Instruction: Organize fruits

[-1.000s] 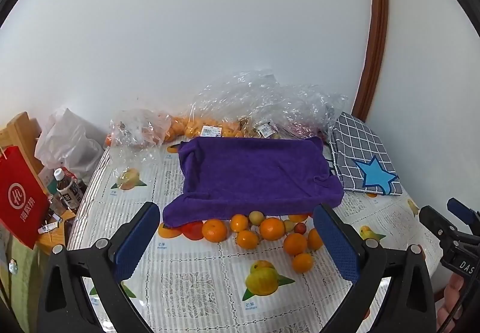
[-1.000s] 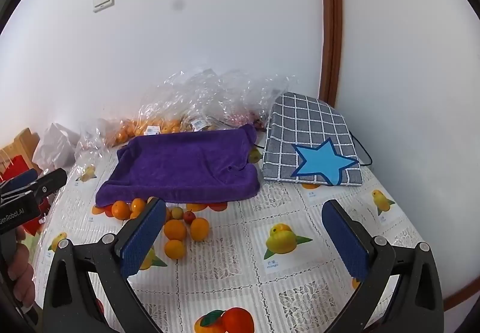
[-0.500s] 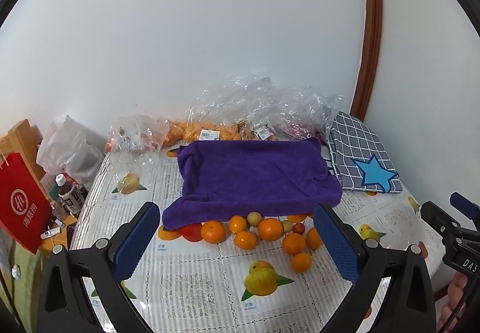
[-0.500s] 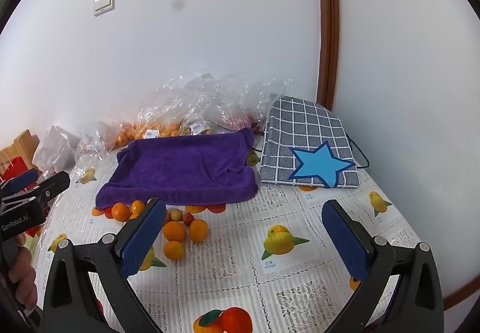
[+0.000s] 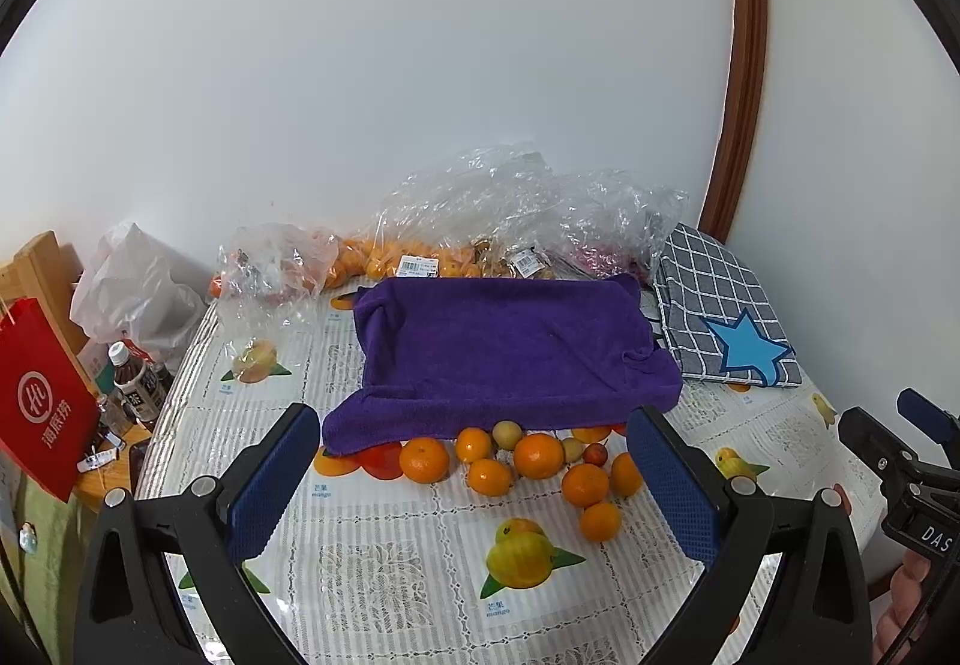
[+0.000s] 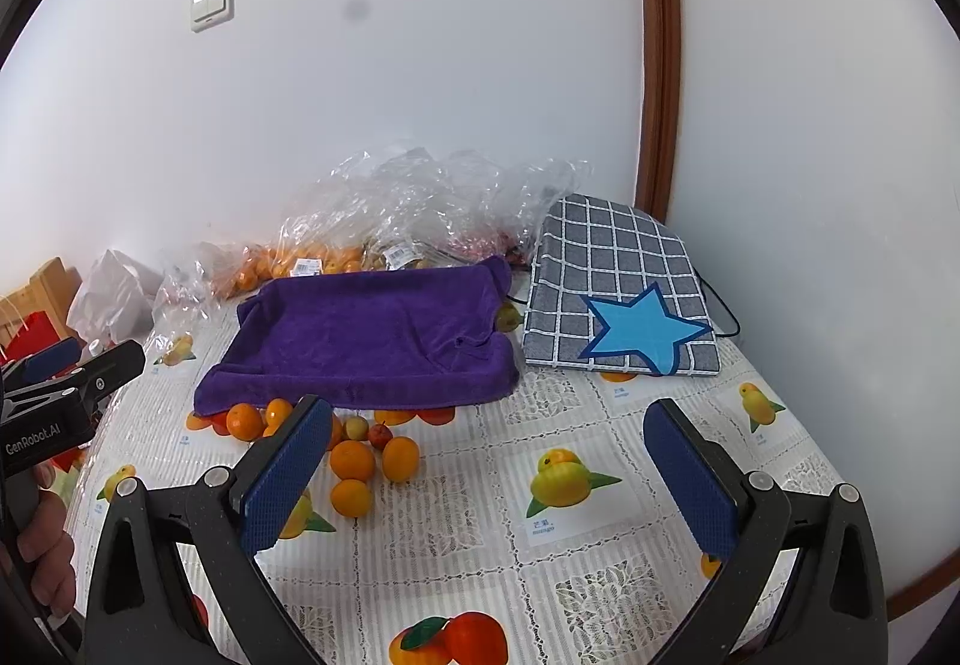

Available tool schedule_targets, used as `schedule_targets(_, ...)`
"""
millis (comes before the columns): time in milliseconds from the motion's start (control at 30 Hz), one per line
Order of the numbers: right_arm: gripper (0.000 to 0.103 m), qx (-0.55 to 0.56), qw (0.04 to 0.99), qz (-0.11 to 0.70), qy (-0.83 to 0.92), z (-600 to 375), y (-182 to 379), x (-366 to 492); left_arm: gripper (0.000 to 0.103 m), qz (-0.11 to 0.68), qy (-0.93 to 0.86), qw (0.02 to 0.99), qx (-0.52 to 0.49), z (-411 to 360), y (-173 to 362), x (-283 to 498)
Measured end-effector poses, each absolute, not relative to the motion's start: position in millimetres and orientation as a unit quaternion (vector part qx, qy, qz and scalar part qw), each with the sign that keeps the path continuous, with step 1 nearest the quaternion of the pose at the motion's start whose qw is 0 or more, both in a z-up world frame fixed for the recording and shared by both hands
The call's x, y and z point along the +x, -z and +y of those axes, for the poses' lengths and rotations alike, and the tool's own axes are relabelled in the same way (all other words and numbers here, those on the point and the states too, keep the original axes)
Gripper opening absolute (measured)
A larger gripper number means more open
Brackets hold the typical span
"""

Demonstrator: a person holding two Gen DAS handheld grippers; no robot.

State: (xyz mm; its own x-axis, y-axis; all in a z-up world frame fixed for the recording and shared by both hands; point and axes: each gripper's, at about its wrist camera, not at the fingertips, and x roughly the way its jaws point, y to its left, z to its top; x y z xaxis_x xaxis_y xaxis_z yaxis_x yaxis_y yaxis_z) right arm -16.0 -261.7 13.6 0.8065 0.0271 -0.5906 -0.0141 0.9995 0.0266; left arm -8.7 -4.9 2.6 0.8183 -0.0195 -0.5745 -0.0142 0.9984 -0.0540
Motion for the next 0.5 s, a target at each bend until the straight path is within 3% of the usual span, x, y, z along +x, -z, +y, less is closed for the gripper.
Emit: schedule_targets(500, 0.103, 0.002, 0.952, 0.305, -0.014, -258.1, -12.9, -18.2, 0.103, 0.300, 0.003, 0.953, -0.029, -7.4, -3.7, -6.4)
